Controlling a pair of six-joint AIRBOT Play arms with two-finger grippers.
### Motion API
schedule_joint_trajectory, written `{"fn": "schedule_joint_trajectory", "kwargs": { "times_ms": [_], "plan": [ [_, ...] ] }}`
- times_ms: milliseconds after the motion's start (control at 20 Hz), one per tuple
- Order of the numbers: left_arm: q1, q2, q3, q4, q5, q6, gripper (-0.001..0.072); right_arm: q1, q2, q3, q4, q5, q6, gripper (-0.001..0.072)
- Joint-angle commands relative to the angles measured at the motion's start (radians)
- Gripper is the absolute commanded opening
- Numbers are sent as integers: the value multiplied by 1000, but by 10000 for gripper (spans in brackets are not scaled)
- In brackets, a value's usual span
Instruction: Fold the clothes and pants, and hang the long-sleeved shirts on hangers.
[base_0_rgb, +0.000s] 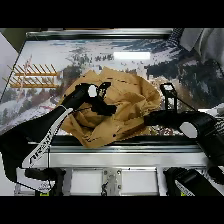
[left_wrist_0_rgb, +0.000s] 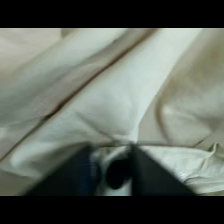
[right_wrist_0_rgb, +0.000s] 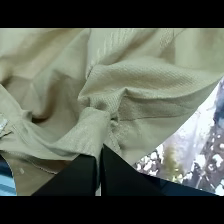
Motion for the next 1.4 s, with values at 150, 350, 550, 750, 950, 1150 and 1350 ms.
{"fn": "schedule_joint_trajectory", "kwargs": {
  "times_ms": [150, 350, 550, 750, 950, 1150, 1350],
  "plan": [
    [85, 73, 14, -14, 79, 5, 30, 0, 0, 0, 0, 6, -1, 22],
    [217, 158, 214, -16, 105, 79, 30, -2, 3, 15, -51, -68, -4, 21],
    [267, 282, 429, -14, 127, 214, 30, -2, 3, 94, -69, -167, 6, 22],
    [208, 478, 305, 87, 56, 262, 29, -2, 3, 105, -68, -158, 84, 21],
    [71, 722, -138, 161, 25, 248, 30, -2, 3, 86, -67, -150, 87, 22],
    [-68, 902, -532, 159, 3, 141, 31, -2, 2, 80, -63, -151, 87, 22],
    [-181, 1004, -634, 161, 26, 2, 654, -2, 0, 80, -63, -150, 87, 22]
  ]
}}
